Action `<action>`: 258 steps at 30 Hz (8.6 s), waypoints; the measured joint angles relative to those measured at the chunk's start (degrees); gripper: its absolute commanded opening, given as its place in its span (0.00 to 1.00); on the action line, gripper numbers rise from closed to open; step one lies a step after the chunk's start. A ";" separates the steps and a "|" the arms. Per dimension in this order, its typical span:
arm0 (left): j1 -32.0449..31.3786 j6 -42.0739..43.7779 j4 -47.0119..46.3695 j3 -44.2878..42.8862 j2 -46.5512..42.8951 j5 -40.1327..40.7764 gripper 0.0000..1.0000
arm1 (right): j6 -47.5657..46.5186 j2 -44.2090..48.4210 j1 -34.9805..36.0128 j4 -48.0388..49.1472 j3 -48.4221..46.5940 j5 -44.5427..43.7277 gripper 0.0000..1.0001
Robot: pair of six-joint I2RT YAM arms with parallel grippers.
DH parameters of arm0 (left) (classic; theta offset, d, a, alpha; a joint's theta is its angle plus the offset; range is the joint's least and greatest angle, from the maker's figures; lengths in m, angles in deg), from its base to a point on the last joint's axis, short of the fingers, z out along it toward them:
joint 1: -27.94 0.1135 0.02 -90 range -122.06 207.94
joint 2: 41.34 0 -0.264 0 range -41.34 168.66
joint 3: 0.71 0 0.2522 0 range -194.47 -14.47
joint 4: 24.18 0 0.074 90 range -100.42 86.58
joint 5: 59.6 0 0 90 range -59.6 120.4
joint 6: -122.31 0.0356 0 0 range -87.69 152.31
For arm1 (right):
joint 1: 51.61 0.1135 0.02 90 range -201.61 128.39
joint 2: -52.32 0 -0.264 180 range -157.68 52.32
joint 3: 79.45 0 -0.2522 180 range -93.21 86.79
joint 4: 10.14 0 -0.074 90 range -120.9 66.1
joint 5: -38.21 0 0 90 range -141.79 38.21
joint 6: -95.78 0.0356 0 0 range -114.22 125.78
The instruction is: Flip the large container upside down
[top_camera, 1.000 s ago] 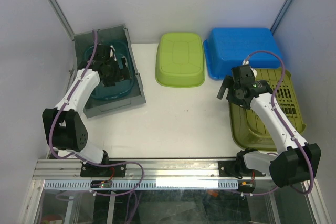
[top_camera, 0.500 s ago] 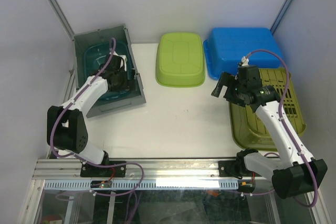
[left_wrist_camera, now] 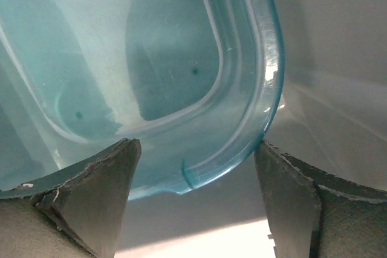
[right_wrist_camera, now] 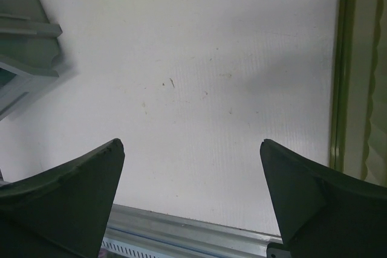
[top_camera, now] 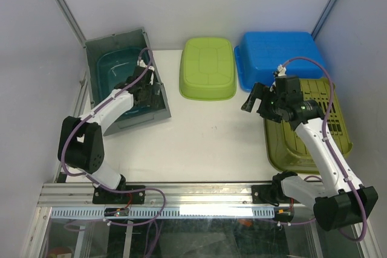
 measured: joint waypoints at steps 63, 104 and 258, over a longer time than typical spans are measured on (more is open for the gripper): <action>-2.51 -56.22 -30.49 -18.34 -30.73 -66.82 0.00 | 0.90 22.34 0.00 0.81 -16.26 -22.18 0.99; -44.19 -61.16 -97.07 60.15 -48.19 -12.20 0.00 | 8.02 24.00 0.00 -2.45 -6.71 -10.16 0.99; 12.28 -27.45 18.08 -42.64 3.80 -36.37 0.00 | 11.89 18.75 0.00 11.04 19.71 5.99 0.99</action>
